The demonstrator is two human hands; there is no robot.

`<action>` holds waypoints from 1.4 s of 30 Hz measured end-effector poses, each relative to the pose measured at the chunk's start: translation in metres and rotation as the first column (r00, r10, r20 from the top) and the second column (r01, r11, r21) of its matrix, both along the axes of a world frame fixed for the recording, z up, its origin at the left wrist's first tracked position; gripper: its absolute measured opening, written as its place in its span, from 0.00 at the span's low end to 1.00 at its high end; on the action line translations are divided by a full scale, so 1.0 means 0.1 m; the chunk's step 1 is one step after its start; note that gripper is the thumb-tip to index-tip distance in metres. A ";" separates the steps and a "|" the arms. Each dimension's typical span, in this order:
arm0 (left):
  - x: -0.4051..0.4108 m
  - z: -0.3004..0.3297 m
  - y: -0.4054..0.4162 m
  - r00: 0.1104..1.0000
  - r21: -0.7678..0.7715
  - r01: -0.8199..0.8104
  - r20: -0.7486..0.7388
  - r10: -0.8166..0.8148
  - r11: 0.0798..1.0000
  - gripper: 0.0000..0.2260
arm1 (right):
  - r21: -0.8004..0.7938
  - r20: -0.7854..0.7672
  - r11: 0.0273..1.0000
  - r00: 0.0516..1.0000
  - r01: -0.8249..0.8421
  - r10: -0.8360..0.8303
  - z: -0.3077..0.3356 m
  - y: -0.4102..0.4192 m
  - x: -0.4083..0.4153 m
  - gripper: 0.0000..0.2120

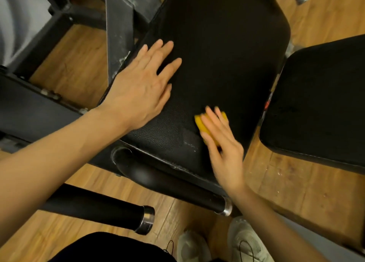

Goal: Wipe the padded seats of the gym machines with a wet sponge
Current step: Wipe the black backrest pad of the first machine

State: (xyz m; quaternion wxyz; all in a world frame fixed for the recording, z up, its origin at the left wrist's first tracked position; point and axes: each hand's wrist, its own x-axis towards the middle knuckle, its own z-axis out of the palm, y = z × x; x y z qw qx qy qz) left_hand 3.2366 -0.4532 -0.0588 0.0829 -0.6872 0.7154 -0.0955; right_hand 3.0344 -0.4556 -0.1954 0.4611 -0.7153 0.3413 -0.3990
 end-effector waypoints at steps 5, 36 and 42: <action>-0.01 0.07 0.47 1.000 0.093 0.023 -0.004 -0.023 0.995 0.24 | 0.018 0.064 1.000 0.998 0.019 -0.020 0.07 0.01 0.09 0.17; -0.10 0.06 0.56 0.983 0.117 -0.050 -0.172 0.069 0.992 0.26 | -0.496 -0.292 0.639 0.806 -0.588 0.515 -0.28 -0.12 -0.30 0.21; -0.12 0.03 0.56 0.976 0.110 -0.064 -0.199 0.085 0.992 0.25 | -0.536 -0.241 0.625 0.812 -0.568 0.531 0.01 -0.11 0.05 0.18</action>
